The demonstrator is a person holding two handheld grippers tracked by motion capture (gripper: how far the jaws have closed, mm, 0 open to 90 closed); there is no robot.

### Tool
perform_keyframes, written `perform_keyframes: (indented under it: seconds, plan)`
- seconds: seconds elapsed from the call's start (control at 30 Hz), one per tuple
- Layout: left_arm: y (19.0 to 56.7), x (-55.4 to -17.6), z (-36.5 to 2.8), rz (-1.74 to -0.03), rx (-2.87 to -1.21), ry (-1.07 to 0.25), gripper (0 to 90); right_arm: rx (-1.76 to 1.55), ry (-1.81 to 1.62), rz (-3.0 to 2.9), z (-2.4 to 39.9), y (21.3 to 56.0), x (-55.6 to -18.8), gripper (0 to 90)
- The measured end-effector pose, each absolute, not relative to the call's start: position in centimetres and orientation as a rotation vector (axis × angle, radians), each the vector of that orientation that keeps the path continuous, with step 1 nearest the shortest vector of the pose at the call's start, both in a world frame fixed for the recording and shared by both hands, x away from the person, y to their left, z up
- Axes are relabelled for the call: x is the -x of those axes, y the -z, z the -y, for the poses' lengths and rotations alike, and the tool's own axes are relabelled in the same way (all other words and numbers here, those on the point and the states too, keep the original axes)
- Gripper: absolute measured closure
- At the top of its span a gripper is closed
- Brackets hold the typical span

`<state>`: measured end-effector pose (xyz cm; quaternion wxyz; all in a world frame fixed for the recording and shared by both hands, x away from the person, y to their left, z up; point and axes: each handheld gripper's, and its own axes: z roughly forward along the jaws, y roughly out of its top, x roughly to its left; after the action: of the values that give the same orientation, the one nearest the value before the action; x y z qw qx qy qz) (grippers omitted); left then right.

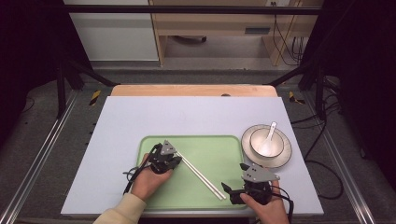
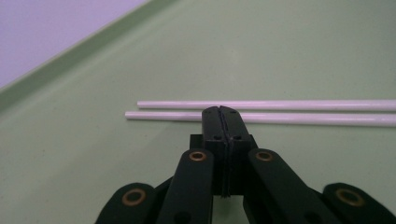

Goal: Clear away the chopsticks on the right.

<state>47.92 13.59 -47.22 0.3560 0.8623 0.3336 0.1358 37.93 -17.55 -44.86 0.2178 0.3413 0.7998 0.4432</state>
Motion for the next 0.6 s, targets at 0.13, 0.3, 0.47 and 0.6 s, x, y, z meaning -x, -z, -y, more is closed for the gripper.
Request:
perform_keyframes:
  seconds: [0.13, 0.3, 0.47, 0.6]
  plan:
    - [47.2, -48.6, -13.3, -0.859, -2.225, -0.351, 89.6, -0.94, -1.246, -2.197, 17.7, 45.1, -38.0, 9.5]
    - [47.4, -49.5, -12.7, -0.83, -2.209, -0.329, 89.6, -0.945, -1.266, -2.177, 17.9, 45.1, -38.3, 9.3]
    - [47.5, -50.3, -11.9, -0.784, -2.218, -0.315, 89.6, -0.943, -1.264, -2.151, 18.0, 45.2, -38.6, 9.6]
    - [47.3, -50.9, -10.7, -0.718, -2.254, -0.31, 89.6, -0.947, -1.262, -2.151, 17.9, 45.4, -38.8, 9.9]
